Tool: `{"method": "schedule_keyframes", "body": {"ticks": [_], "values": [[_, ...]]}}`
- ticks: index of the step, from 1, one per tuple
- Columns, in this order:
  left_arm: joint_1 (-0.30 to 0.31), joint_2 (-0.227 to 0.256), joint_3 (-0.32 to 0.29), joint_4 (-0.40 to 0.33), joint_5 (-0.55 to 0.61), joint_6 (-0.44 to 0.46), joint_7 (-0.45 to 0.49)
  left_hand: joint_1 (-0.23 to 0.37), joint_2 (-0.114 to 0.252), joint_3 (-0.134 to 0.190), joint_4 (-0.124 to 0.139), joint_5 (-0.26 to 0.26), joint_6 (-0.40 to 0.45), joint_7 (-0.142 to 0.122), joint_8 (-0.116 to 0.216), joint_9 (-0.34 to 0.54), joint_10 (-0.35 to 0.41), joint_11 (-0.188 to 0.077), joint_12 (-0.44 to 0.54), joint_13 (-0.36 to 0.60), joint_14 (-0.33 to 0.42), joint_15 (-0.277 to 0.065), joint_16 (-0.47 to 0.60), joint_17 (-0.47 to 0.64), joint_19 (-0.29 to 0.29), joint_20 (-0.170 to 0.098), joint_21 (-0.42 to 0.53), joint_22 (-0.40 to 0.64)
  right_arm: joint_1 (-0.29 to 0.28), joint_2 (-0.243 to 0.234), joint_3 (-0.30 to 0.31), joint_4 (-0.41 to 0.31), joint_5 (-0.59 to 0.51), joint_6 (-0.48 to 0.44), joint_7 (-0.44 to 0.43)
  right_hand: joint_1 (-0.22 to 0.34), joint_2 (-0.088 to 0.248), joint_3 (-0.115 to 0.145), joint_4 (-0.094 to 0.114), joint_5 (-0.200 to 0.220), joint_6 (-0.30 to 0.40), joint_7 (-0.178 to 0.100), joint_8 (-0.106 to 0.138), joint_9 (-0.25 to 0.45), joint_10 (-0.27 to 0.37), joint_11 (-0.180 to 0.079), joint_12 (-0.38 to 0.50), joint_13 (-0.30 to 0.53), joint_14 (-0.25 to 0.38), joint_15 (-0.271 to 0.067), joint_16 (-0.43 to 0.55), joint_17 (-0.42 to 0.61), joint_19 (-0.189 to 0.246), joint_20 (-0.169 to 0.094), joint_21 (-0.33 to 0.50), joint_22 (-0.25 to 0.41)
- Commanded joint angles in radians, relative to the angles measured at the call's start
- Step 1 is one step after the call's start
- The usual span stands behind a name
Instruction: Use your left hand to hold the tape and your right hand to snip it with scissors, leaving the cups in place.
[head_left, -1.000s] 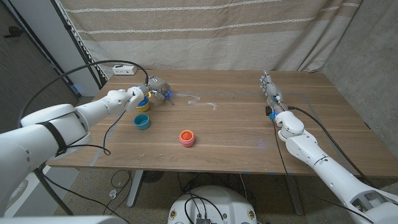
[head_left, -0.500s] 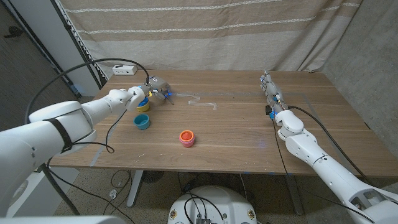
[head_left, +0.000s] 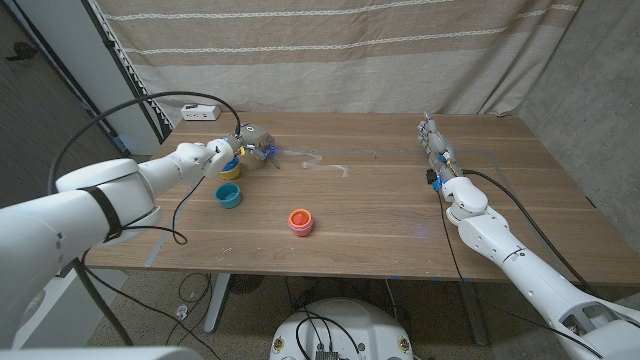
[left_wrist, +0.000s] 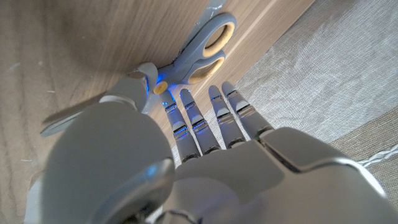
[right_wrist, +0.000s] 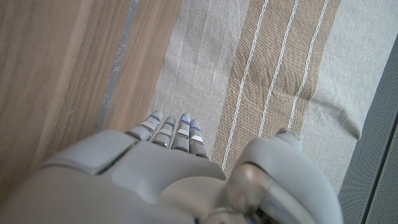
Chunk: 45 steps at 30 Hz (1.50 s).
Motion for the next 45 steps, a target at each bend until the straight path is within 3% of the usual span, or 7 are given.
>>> {"method": "schedule_keyframes", "body": {"ticks": [1, 18, 23, 27, 31, 40, 45], "values": [[-0.020, -0.037, 0.036, 0.069, -0.022, -0.010, 0.002, -0.011, -0.002, 0.012, -0.003, -0.006, -0.002, 0.000, -0.002, 0.004, 0.004, -0.002, 0.005, -0.003, 0.000, -0.179, 0.001, 0.004, -0.006, -0.153, 0.005, 0.003, -0.009, -0.001, 0.002, -0.010, -0.002, -0.001, -0.012, -0.002, 0.008, -0.007, -0.003, 0.004, 0.005, 0.006, 0.003, 0.002, 0.003, 0.002, 0.005, 0.003, 0.003, -0.035, 0.002, 0.002, 0.001, -0.012, -0.003, 0.002], [-0.041, -0.076, 0.114, 0.148, -0.061, 0.006, -0.017, -0.014, -0.013, 0.018, -0.008, 0.004, 0.026, 0.001, 0.000, 0.002, 0.008, -0.002, 0.009, -0.009, 0.003, -0.179, 0.002, 0.005, -0.010, -0.153, 0.005, 0.003, -0.008, 0.000, 0.001, -0.007, 0.002, -0.006, -0.009, -0.002, 0.010, -0.007, -0.003, 0.003, 0.004, 0.006, 0.002, 0.002, 0.002, 0.001, 0.004, 0.003, 0.002, -0.034, 0.002, 0.002, 0.000, -0.010, -0.003, 0.002], [-0.043, -0.077, 0.128, 0.148, -0.070, 0.004, -0.031, -0.007, -0.016, 0.021, -0.010, 0.012, 0.034, 0.000, 0.001, 0.004, 0.036, -0.002, 0.020, 0.000, 0.058, -0.180, 0.009, 0.017, 0.008, -0.152, 0.013, 0.007, -0.003, -0.002, -0.002, 0.001, 0.000, -0.002, 0.000, -0.002, 0.010, -0.007, -0.003, 0.003, 0.004, 0.006, 0.002, 0.002, 0.002, 0.002, 0.005, 0.003, 0.002, -0.034, 0.002, 0.002, 0.000, -0.010, -0.003, 0.002], [-0.045, -0.088, 0.140, 0.160, -0.080, 0.011, -0.054, 0.014, -0.015, 0.032, -0.010, -0.001, 0.063, 0.002, 0.026, 0.011, 0.068, -0.004, 0.042, 0.033, 0.116, -0.180, 0.008, 0.025, 0.028, -0.151, 0.018, 0.010, 0.000, -0.002, -0.002, 0.002, 0.000, -0.004, 0.000, -0.003, 0.010, -0.007, -0.004, 0.003, 0.004, 0.006, 0.002, 0.002, 0.003, -0.001, 0.005, 0.003, 0.002, -0.034, 0.002, 0.002, 0.000, -0.010, -0.003, 0.002], [-0.045, -0.094, 0.154, 0.165, -0.089, 0.017, -0.071, 0.047, -0.012, 0.056, -0.011, -0.037, 0.087, 0.003, 0.077, 0.028, 0.116, -0.004, 0.074, 0.079, 0.182, -0.181, 0.009, 0.032, 0.049, -0.150, 0.023, 0.013, 0.001, -0.002, -0.003, 0.002, 0.000, -0.008, 0.000, -0.002, 0.010, -0.007, -0.004, 0.003, 0.003, 0.006, 0.002, 0.002, 0.003, -0.001, 0.005, 0.003, 0.001, -0.034, 0.001, 0.002, -0.001, -0.010, -0.003, 0.002], [-0.047, -0.100, 0.177, 0.169, -0.105, 0.024, -0.083, 0.090, -0.011, 0.091, -0.012, -0.064, 0.117, 0.004, 0.154, 0.042, 0.171, -0.005, 0.121, 0.129, 0.267, -0.184, 0.013, 0.049, 0.075, -0.148, 0.040, 0.021, 0.003, -0.003, -0.004, 0.001, 0.000, -0.011, -0.001, -0.002, 0.010, -0.007, -0.004, 0.003, 0.003, 0.005, 0.002, 0.002, -0.001, -0.006, 0.003, 0.003, 0.000, -0.035, 0.001, 0.002, -0.001, -0.009, -0.003, 0.002], [-0.047, -0.097, 0.181, 0.164, -0.109, 0.011, -0.067, 0.156, 0.000, 0.123, -0.012, -0.101, 0.108, 0.005, 0.198, 0.040, 0.200, -0.004, 0.157, 0.164, 0.326, -0.186, 0.014, 0.074, 0.084, -0.145, 0.058, 0.027, 0.001, -0.005, -0.002, -0.004, -0.002, -0.012, -0.005, -0.002, 0.010, -0.007, -0.004, 0.003, 0.002, 0.005, 0.002, 0.002, 0.000, -0.002, 0.004, 0.003, 0.001, -0.034, 0.002, 0.002, -0.001, -0.008, -0.003, 0.002]]}}
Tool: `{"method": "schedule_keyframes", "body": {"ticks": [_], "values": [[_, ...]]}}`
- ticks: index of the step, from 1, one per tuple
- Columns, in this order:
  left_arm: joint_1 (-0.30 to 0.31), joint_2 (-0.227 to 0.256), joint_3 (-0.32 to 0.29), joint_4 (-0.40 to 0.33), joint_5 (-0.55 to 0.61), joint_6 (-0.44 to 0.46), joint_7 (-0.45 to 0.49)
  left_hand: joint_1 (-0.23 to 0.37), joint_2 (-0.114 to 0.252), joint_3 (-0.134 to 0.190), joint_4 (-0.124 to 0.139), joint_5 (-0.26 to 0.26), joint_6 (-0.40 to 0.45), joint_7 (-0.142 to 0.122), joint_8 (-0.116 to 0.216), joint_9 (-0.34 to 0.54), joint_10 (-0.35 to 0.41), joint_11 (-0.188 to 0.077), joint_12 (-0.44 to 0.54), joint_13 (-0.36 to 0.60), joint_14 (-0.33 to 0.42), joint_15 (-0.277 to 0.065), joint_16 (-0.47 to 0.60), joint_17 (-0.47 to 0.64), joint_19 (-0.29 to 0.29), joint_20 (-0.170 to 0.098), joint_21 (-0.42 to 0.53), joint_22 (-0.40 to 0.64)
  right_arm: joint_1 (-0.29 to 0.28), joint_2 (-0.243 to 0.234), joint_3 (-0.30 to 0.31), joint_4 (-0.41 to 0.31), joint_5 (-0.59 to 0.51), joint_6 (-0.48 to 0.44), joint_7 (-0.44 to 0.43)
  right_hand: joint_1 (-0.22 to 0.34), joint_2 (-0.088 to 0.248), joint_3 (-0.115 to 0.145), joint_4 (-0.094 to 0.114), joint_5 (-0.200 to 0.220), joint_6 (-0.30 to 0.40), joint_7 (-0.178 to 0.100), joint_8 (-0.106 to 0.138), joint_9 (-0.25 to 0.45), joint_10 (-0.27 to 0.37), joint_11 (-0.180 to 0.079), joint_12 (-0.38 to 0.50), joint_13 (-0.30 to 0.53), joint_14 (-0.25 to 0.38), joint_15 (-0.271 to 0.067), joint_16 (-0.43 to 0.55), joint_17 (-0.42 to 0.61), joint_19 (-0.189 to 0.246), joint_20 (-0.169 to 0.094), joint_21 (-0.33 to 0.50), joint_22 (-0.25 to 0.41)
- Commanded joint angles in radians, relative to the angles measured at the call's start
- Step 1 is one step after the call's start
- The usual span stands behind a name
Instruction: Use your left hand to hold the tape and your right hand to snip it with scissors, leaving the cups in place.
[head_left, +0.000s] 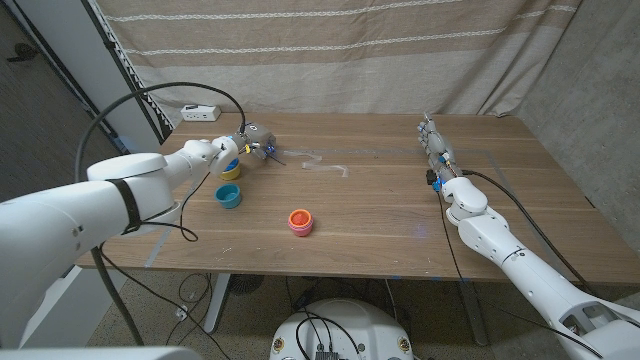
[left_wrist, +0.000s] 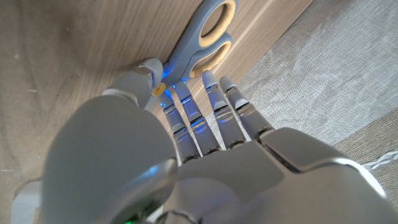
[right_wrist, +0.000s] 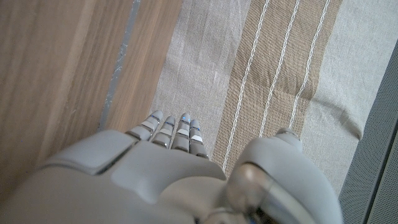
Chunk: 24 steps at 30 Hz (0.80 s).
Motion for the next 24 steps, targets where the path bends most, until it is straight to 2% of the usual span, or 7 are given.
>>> {"method": "schedule_keyframes", "body": {"ticks": [1, 9, 16, 18, 21, 23, 24], "values": [[0.001, -0.003, 0.028, 0.003, -0.014, -0.013, -0.010, 0.060, 0.006, 0.031, 0.001, -0.036, 0.026, 0.000, 0.038, -0.002, 0.038, -0.003, 0.045, 0.040, 0.050, -0.146, 0.009, 0.025, 0.016, -0.138, 0.019, 0.008, 0.001, -0.005, 0.000, -0.005, -0.005, -0.001, -0.001, -0.002, 0.010, -0.007, -0.004, 0.003, 0.002, 0.005, 0.002, 0.002, 0.000, -0.002, 0.004, 0.003, 0.000, -0.036, 0.001, 0.002, -0.001, -0.009, -0.003, 0.002], [0.000, -0.002, 0.032, 0.001, -0.006, -0.017, -0.015, 0.093, 0.012, 0.041, 0.003, -0.052, 0.032, 0.002, 0.091, 0.015, 0.055, -0.001, 0.087, 0.076, 0.104, -0.150, 0.013, 0.059, 0.021, -0.136, 0.043, 0.015, -0.008, -0.011, 0.004, -0.020, -0.005, -0.004, -0.009, -0.002, 0.010, -0.007, -0.005, 0.003, 0.001, 0.003, 0.002, 0.002, -0.001, -0.006, 0.003, 0.003, -0.001, -0.035, 0.001, 0.002, -0.001, -0.009, -0.003, 0.002], [0.001, -0.005, 0.032, 0.002, -0.003, -0.017, -0.014, 0.094, 0.015, 0.038, 0.004, -0.054, 0.045, 0.002, 0.103, 0.007, 0.069, -0.001, 0.099, 0.081, 0.121, -0.150, 0.014, 0.067, 0.026, -0.135, 0.055, 0.019, -0.014, -0.014, 0.006, -0.029, -0.006, -0.004, -0.013, -0.002, 0.011, -0.007, -0.005, 0.003, 0.001, 0.002, 0.001, 0.002, -0.001, -0.004, 0.003, 0.003, -0.001, -0.036, 0.001, 0.002, -0.001, -0.008, -0.002, 0.002], [0.002, -0.007, 0.032, 0.004, -0.004, -0.015, -0.014, 0.105, 0.018, 0.035, 0.003, -0.058, 0.060, 0.002, 0.130, 0.023, 0.085, 0.000, 0.109, 0.083, 0.135, -0.151, 0.014, 0.076, 0.026, -0.135, 0.065, 0.022, -0.013, -0.015, 0.005, -0.029, -0.010, -0.002, -0.011, -0.001, 0.011, -0.007, -0.005, 0.003, 0.001, 0.002, 0.001, 0.002, -0.001, -0.004, 0.003, 0.003, -0.001, -0.036, 0.001, 0.002, 0.000, -0.008, -0.002, 0.002], [0.003, -0.009, 0.033, 0.007, -0.006, -0.013, -0.012, 0.131, 0.027, 0.010, 0.002, -0.066, 0.068, 0.003, 0.165, 0.046, 0.109, 0.002, 0.136, 0.101, 0.185, -0.153, 0.030, 0.108, 0.027, -0.133, 0.085, 0.029, -0.014, -0.014, 0.007, -0.033, -0.007, -0.007, -0.016, -0.001, 0.011, -0.006, -0.005, 0.002, -0.001, 0.001, 0.001, 0.002, -0.003, -0.008, 0.003, 0.003, -0.002, -0.036, 0.001, 0.002, 0.000, -0.008, -0.002, 0.002], [0.005, -0.011, 0.032, 0.009, -0.013, -0.012, -0.007, 0.159, 0.044, -0.029, 0.003, -0.073, 0.066, 0.003, 0.174, 0.045, 0.126, 0.001, 0.158, 0.113, 0.216, -0.154, 0.041, 0.144, 0.026, -0.133, 0.103, 0.035, -0.014, -0.014, 0.007, -0.034, -0.007, -0.006, -0.015, -0.001, 0.011, -0.006, -0.005, 0.002, -0.001, 0.001, 0.001, 0.002, -0.004, -0.008, 0.003, 0.003, -0.002, -0.036, 0.001, 0.002, 0.000, -0.008, -0.002, 0.002], [0.008, -0.010, 0.029, 0.009, -0.017, -0.009, 0.010, 0.181, 0.060, -0.070, 0.006, -0.075, 0.071, 0.003, 0.182, 0.043, 0.137, 0.002, 0.173, 0.113, 0.239, -0.154, 0.047, 0.177, 0.024, -0.131, 0.119, 0.038, -0.014, -0.015, 0.007, -0.034, -0.009, -0.004, -0.014, -0.001, 0.012, -0.006, -0.005, 0.002, -0.001, 0.001, 0.001, 0.002, -0.003, -0.006, 0.003, 0.003, -0.002, -0.037, 0.001, 0.002, 0.000, -0.008, -0.002, 0.002]]}}
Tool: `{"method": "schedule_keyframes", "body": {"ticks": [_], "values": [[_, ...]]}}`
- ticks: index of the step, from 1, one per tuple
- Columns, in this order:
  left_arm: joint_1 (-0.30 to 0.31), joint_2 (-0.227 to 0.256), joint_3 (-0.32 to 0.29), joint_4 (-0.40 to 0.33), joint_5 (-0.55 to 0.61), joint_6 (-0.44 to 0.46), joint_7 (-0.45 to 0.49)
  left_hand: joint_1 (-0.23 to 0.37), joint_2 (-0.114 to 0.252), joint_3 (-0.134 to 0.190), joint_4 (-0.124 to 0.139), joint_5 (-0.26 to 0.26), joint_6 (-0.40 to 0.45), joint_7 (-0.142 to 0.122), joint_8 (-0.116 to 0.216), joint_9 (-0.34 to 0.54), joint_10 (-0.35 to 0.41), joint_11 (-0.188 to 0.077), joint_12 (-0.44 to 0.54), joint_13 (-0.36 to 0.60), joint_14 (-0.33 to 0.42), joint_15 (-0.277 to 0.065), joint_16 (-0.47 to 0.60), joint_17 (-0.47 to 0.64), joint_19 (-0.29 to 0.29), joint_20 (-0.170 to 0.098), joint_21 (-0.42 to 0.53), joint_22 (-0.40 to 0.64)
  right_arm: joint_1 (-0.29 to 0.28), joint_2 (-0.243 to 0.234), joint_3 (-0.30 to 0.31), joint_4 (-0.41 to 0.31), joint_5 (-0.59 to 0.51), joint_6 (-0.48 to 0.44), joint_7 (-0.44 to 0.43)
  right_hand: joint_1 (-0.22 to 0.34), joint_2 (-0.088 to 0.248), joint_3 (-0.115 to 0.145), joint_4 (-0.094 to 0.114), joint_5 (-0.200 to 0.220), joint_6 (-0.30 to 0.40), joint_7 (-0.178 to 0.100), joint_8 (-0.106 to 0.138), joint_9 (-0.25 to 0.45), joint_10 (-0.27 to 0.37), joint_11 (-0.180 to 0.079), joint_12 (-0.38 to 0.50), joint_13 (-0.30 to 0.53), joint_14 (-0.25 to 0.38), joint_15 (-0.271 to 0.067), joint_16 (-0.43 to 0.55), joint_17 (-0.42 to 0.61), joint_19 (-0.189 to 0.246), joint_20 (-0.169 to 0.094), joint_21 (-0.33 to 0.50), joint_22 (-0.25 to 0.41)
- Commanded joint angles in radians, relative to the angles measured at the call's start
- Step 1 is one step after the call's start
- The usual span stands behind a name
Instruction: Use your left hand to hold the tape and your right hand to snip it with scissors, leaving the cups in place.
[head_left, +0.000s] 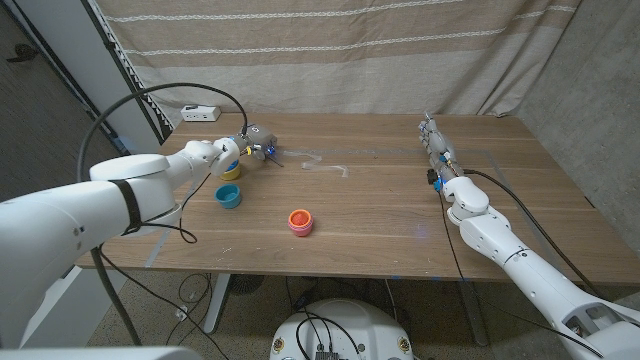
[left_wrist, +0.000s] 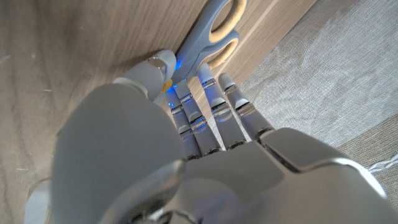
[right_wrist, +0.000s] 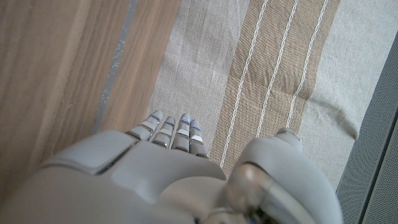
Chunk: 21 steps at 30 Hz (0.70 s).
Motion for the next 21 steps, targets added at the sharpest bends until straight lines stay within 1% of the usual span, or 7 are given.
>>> {"method": "schedule_keyframes", "body": {"ticks": [1, 2, 3, 5, 16, 18, 21], "values": [[0.010, -0.006, -0.003, 0.007, -0.014, 0.002, 0.016, 0.099, 0.070, -0.156, 0.007, -0.019, 0.167, -0.087, 0.046, 0.017, 0.087, -0.019, 0.079, 0.036, 0.123, -0.126, 0.038, 0.136, 0.000, -0.127, 0.066, 0.019, -0.004, -0.005, 0.002, -0.010, -0.006, 0.001, -0.003, -0.001, 0.012, -0.006, -0.006, 0.002, -0.001, 0.001, 0.001, 0.002, 0.000, -0.002, 0.003, 0.003, -0.002, -0.037, 0.001, 0.002, 0.000, -0.007, -0.002, 0.002], [0.011, -0.005, -0.004, 0.008, -0.019, 0.000, 0.023, 0.106, 0.077, -0.173, 0.007, -0.020, 0.173, -0.086, 0.055, 0.024, 0.086, -0.018, 0.081, 0.032, 0.135, -0.126, 0.043, 0.151, -0.001, -0.128, 0.073, 0.021, -0.004, -0.003, 0.003, -0.012, -0.003, -0.002, -0.005, -0.001, 0.012, -0.006, -0.006, 0.002, -0.001, 0.001, 0.001, 0.002, 0.000, -0.002, 0.003, 0.003, -0.002, -0.037, 0.001, 0.002, 0.001, -0.008, -0.002, 0.002], [0.011, -0.004, -0.004, 0.008, -0.022, -0.002, 0.030, 0.117, 0.095, -0.205, 0.010, -0.024, 0.179, -0.087, 0.064, 0.031, 0.107, -0.013, 0.100, 0.039, 0.143, -0.126, 0.044, 0.177, -0.006, -0.131, 0.090, 0.026, -0.004, -0.004, 0.003, -0.011, -0.003, -0.001, -0.004, -0.001, 0.012, -0.006, -0.006, 0.002, -0.001, 0.001, 0.001, 0.002, 0.000, -0.002, 0.002, 0.003, -0.002, -0.037, 0.001, 0.002, 0.001, -0.007, -0.002, 0.002], [0.012, -0.002, -0.005, 0.007, -0.027, -0.006, 0.044, 0.125, 0.107, -0.233, 0.011, -0.029, 0.185, -0.088, 0.064, 0.027, 0.110, -0.013, 0.106, 0.034, 0.155, -0.126, 0.047, 0.196, -0.002, -0.135, 0.111, 0.035, -0.003, -0.003, 0.003, -0.009, -0.003, 0.001, -0.002, -0.001, 0.012, -0.006, -0.006, 0.002, -0.001, 0.001, 0.001, 0.002, 0.000, -0.001, 0.002, 0.003, -0.002, -0.037, 0.001, 0.002, 0.002, -0.007, -0.002, 0.002], [0.018, 0.016, -0.032, -0.003, -0.059, -0.078, 0.131, 0.130, 0.119, -0.250, 0.013, -0.024, 0.185, -0.086, 0.070, 0.038, 0.091, -0.013, 0.119, 0.055, 0.167, -0.125, 0.043, 0.203, 0.020, -0.136, 0.144, 0.052, 0.002, -0.003, 0.003, -0.003, -0.001, 0.002, 0.004, 0.000, 0.012, -0.006, -0.006, 0.002, -0.003, -0.001, 0.001, 0.002, -0.003, -0.007, 0.001, 0.003, -0.002, -0.038, 0.001, 0.002, 0.007, -0.006, 0.000, 0.002], [0.018, 0.020, -0.039, -0.005, -0.063, -0.092, 0.147, 0.137, 0.140, -0.263, 0.017, -0.014, 0.164, -0.080, 0.083, 0.071, 0.056, -0.013, 0.132, 0.089, 0.191, -0.124, 0.033, 0.200, 0.030, -0.140, 0.186, 0.078, 0.003, -0.002, 0.003, 0.000, -0.001, 0.005, 0.007, 0.000, 0.013, -0.006, -0.006, 0.002, -0.003, -0.001, 0.001, 0.002, -0.004, -0.007, 0.001, 0.003, -0.002, -0.040, 0.001, 0.002, 0.008, -0.006, 0.000, 0.002], [0.017, 0.026, -0.047, -0.011, -0.063, -0.110, 0.162, 0.142, 0.147, -0.268, 0.017, -0.009, 0.165, -0.073, 0.088, 0.078, 0.046, -0.012, 0.133, 0.099, 0.198, -0.124, 0.026, 0.197, 0.020, -0.142, 0.203, 0.089, 0.005, -0.002, 0.003, 0.001, -0.002, 0.008, 0.009, 0.001, 0.013, -0.006, -0.007, 0.002, -0.003, -0.001, 0.001, 0.002, -0.003, -0.007, 0.002, 0.003, -0.001, -0.040, 0.002, 0.002, 0.010, -0.005, 0.001, 0.002]]}}
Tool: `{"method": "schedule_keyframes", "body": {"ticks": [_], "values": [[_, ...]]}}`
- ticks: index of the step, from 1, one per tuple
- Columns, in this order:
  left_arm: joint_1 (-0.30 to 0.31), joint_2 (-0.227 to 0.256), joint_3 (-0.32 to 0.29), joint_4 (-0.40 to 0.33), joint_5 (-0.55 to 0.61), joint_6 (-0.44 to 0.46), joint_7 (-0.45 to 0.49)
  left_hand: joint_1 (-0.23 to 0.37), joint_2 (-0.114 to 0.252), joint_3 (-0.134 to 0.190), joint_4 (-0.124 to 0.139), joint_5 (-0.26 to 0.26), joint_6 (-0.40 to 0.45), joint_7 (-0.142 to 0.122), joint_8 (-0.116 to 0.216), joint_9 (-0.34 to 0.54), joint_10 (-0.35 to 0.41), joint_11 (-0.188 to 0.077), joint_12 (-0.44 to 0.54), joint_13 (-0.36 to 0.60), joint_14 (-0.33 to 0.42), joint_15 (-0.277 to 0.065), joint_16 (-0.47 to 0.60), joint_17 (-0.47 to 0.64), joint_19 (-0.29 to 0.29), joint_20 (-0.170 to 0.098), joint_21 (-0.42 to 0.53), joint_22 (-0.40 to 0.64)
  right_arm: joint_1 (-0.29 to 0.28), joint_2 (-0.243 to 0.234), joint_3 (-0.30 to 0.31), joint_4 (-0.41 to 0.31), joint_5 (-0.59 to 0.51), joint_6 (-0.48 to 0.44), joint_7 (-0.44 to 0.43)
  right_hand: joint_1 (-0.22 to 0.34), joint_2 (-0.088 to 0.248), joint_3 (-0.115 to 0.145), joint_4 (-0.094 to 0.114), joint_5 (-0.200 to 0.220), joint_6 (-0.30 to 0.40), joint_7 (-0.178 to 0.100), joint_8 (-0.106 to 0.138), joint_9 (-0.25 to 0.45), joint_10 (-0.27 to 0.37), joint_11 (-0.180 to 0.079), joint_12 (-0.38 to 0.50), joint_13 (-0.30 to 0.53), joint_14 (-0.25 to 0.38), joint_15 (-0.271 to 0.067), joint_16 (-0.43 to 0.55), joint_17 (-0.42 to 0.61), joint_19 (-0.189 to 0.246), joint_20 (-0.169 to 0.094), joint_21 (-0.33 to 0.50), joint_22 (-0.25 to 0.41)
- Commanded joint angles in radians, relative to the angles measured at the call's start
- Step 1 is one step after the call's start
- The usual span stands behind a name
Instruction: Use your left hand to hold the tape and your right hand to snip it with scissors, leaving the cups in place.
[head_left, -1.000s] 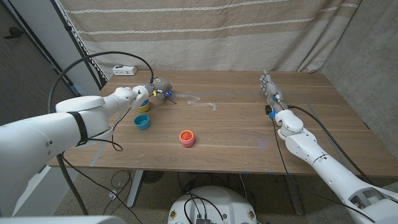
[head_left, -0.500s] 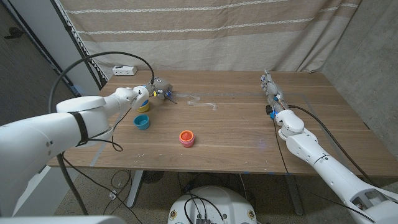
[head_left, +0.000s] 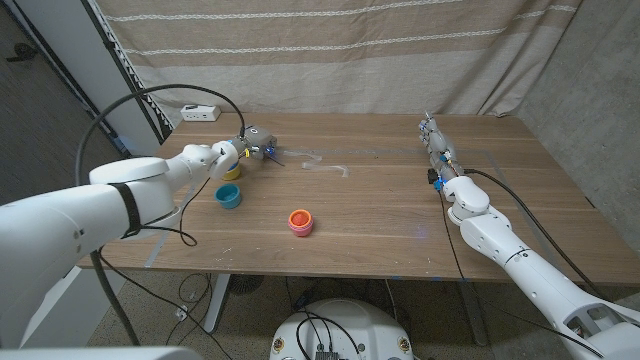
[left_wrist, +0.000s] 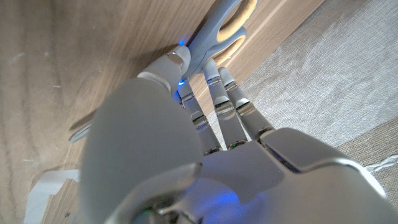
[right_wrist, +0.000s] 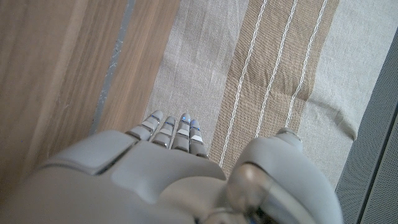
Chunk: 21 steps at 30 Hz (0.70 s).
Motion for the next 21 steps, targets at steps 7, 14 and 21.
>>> {"method": "schedule_keyframes", "body": {"ticks": [7, 14, 21], "values": [[0.002, 0.023, -0.043, -0.028, -0.009, -0.070, 0.108, 0.003, 0.026, -0.053, 0.039, 0.012, 0.085, -0.061, 0.005, 0.004, 0.048, -0.024, 0.132, 0.095, 0.192, -0.207, 0.004, 0.177, -0.009, -0.146, 0.049, 0.030, 0.001, 0.000, 0.003, 0.000, 0.001, 0.005, 0.001, 0.002, 0.013, -0.001, -0.003, 0.002, -0.004, -0.002, 0.001, 0.002, 0.001, -0.001, 0.001, 0.003, -0.001, -0.039, 0.002, 0.002, 0.014, -0.003, 0.002, 0.002], [0.005, 0.027, -0.061, -0.034, -0.003, -0.076, 0.167, 0.004, 0.028, -0.057, 0.040, 0.013, 0.080, -0.061, 0.004, 0.003, 0.047, -0.026, 0.128, 0.095, 0.195, -0.207, -0.001, 0.175, -0.015, -0.145, 0.062, 0.037, -0.001, -0.002, 0.003, -0.004, -0.002, 0.008, -0.002, 0.002, 0.013, -0.001, -0.004, 0.002, -0.004, -0.001, 0.001, 0.002, 0.001, -0.002, 0.001, 0.003, -0.001, -0.040, 0.002, 0.002, 0.018, -0.003, 0.003, 0.002], [0.006, 0.045, -0.079, -0.064, 0.011, -0.091, 0.210, 0.006, 0.030, -0.063, 0.040, 0.015, 0.075, -0.060, 0.004, 0.002, 0.048, -0.027, 0.123, 0.092, 0.196, -0.207, -0.009, 0.172, -0.024, -0.145, 0.081, 0.047, -0.002, -0.001, 0.005, -0.009, 0.002, 0.004, -0.004, 0.003, 0.013, -0.001, -0.004, 0.002, -0.004, -0.002, 0.001, 0.002, 0.001, -0.002, 0.001, 0.003, 0.000, -0.039, 0.002, 0.002, 0.018, -0.004, 0.003, 0.002]]}}
